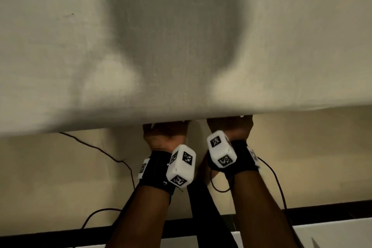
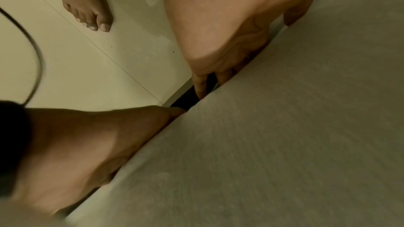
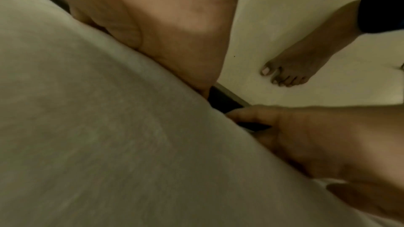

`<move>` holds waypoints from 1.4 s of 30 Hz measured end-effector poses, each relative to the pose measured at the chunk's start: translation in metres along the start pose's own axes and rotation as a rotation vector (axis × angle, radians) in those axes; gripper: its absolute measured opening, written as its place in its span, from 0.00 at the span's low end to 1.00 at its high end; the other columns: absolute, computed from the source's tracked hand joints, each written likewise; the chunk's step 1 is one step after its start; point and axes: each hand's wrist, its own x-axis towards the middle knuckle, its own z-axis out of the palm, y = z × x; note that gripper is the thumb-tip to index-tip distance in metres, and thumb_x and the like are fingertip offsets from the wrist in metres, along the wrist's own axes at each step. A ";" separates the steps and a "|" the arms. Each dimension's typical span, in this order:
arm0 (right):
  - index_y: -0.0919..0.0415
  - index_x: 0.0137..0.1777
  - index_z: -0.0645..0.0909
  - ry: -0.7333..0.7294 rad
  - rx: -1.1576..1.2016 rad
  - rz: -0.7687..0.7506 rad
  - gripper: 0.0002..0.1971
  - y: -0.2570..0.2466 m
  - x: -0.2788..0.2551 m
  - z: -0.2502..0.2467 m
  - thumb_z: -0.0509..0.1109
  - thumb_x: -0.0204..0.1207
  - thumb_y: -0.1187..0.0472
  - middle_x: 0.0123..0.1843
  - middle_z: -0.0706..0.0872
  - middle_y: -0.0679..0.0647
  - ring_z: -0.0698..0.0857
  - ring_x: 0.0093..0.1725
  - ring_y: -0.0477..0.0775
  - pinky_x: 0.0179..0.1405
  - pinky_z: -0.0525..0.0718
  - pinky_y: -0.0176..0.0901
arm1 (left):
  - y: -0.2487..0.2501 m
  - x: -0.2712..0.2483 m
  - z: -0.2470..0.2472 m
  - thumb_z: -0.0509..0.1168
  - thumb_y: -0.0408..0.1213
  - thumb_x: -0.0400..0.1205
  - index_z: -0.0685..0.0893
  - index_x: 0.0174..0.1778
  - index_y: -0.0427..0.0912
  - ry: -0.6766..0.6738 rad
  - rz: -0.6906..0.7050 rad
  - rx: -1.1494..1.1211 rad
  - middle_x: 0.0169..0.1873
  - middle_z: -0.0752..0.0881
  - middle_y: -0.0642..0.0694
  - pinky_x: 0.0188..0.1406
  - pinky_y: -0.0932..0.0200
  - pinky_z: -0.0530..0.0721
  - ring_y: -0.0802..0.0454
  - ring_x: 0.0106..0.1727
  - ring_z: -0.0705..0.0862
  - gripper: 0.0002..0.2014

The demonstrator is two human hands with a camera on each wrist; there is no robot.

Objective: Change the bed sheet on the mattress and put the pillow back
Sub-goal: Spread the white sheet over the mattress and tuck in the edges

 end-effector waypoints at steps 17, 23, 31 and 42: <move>0.54 0.63 0.85 0.010 -0.134 0.011 0.22 0.022 -0.052 0.022 0.61 0.83 0.40 0.66 0.87 0.62 0.84 0.64 0.66 0.64 0.82 0.64 | 0.017 -0.031 0.018 0.55 0.49 0.87 0.83 0.48 0.45 0.147 -0.017 0.642 0.41 0.90 0.42 0.50 0.46 0.86 0.42 0.42 0.92 0.15; 0.57 0.77 0.78 -0.051 -0.463 0.078 0.31 0.045 -0.134 0.009 0.54 0.86 0.36 0.71 0.85 0.60 0.85 0.68 0.62 0.62 0.83 0.57 | 0.066 -0.096 0.021 0.55 0.51 0.89 0.84 0.68 0.39 0.245 -0.114 1.018 0.61 0.90 0.37 0.53 0.53 0.86 0.41 0.63 0.88 0.23; 0.60 0.68 0.82 -0.155 -0.778 0.062 0.20 0.093 -0.163 0.026 0.62 0.87 0.48 0.63 0.90 0.58 0.89 0.62 0.56 0.59 0.85 0.52 | 0.193 -0.112 0.029 0.61 0.36 0.89 0.84 0.53 0.41 0.389 0.206 1.078 0.47 0.85 0.37 0.34 0.57 0.88 0.49 0.40 0.87 0.07; 0.74 0.45 0.90 0.005 -0.997 -0.272 0.12 0.267 -0.119 0.080 0.84 0.69 0.65 0.43 0.92 0.68 0.91 0.40 0.60 0.43 0.90 0.54 | 0.427 -0.073 0.001 0.56 0.21 0.86 0.82 0.51 0.27 0.562 0.205 1.118 0.44 0.89 0.35 0.43 0.49 0.88 0.39 0.48 0.89 0.09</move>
